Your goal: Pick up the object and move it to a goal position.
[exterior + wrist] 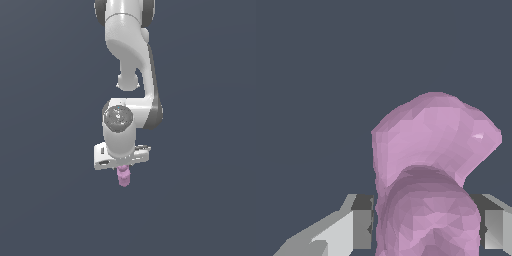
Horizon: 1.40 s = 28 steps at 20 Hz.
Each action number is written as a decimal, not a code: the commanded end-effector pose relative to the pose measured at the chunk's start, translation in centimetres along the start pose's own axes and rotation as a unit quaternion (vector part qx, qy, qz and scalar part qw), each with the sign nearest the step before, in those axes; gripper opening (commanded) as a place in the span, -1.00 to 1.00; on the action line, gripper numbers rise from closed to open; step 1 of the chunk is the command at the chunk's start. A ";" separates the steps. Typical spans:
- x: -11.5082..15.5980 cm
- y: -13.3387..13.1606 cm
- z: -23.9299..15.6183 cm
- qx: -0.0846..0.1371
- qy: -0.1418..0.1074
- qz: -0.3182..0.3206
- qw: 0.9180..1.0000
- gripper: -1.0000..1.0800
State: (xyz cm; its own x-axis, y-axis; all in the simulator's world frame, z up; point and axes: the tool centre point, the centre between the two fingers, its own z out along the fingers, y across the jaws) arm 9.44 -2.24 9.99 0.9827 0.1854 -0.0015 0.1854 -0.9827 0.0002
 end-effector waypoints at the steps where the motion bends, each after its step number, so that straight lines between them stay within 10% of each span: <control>1: 0.7 -1.6 -0.4 0.000 0.001 -0.001 1.000 -1.00; 16: 6.5 -13.4 -3.6 0.000 0.001 -0.001 1.000 -1.00; 28: 8.4 -16.9 -4.6 0.000 0.001 -0.001 1.000 -1.00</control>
State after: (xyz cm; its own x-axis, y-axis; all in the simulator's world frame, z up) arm 14.47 15.72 14.47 0.9822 0.1877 -0.0008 0.1877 -0.9822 -0.0002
